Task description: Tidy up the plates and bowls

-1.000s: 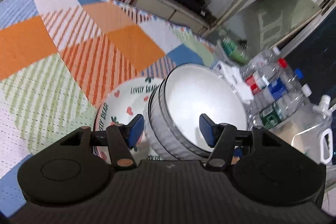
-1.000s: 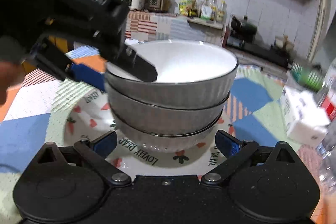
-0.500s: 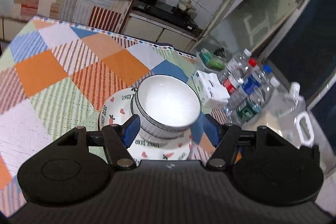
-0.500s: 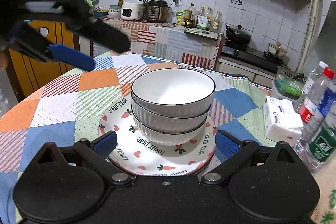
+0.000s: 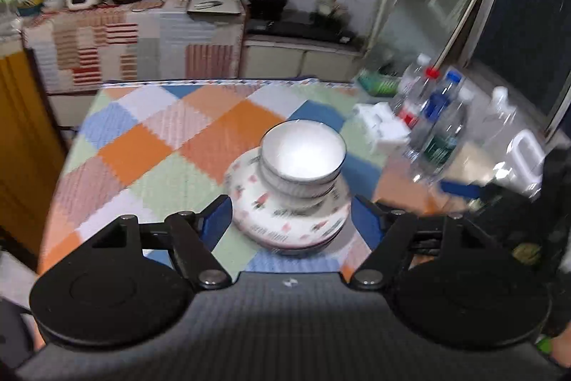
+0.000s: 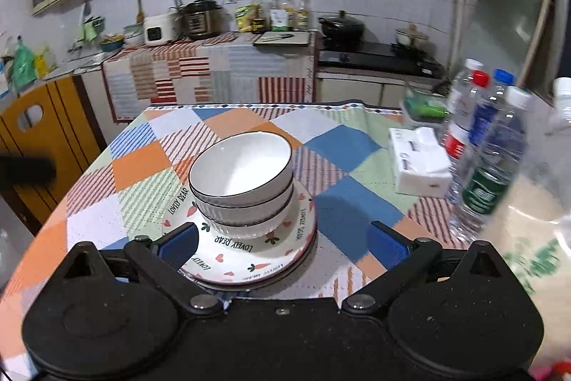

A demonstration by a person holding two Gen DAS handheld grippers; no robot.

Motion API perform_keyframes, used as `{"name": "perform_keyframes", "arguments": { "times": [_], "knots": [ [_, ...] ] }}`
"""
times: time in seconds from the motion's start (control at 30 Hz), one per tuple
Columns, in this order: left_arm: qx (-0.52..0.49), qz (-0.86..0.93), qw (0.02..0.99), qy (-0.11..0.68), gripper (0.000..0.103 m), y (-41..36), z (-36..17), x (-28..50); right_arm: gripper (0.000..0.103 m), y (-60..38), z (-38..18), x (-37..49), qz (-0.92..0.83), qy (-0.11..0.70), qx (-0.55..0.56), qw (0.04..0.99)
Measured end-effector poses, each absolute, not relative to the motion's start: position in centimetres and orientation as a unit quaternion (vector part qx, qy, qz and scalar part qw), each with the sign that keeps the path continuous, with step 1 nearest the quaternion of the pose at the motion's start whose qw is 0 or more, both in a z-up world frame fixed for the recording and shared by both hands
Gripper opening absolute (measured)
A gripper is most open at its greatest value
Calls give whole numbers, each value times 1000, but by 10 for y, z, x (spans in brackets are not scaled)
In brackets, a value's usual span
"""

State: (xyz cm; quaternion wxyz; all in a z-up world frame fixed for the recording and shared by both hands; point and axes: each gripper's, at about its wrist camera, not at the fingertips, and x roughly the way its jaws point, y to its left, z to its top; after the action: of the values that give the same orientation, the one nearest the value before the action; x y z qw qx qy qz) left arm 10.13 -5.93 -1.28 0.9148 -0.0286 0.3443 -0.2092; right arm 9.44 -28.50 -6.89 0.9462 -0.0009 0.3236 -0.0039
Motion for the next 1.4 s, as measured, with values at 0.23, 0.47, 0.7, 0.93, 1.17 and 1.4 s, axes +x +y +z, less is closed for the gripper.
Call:
{"name": "perform_keyframes", "arguments": {
  "times": [0.23, 0.47, 0.7, 0.93, 1.17, 1.4],
  "knots": [
    [-30, -180, 921, 344, 77, -53, -1, 65, 103, -278, -38, 56, -36, 331, -7, 943],
    [-51, -135, 925, 352, 83, -34, 0, 44, 103, -270, -20, 19, -35, 340, -8, 940],
    [-41, -122, 926, 356, 85, -36, -5, 34, 103, -261, -18, -2, -27, 340, -6, 940],
    [-16, -107, 927, 359, 90, -35, -3, 21, 103, -258, -23, -14, -36, 351, -12, 935],
    [-11, -100, 928, 358, 94, -32, -5, 19, 103, -258, -28, -16, -42, 357, -18, 933],
    [-6, -98, 929, 357, 97, -31, -11, 16, 103, -255, -25, -20, -39, 349, -21, 936]
  ]
}}
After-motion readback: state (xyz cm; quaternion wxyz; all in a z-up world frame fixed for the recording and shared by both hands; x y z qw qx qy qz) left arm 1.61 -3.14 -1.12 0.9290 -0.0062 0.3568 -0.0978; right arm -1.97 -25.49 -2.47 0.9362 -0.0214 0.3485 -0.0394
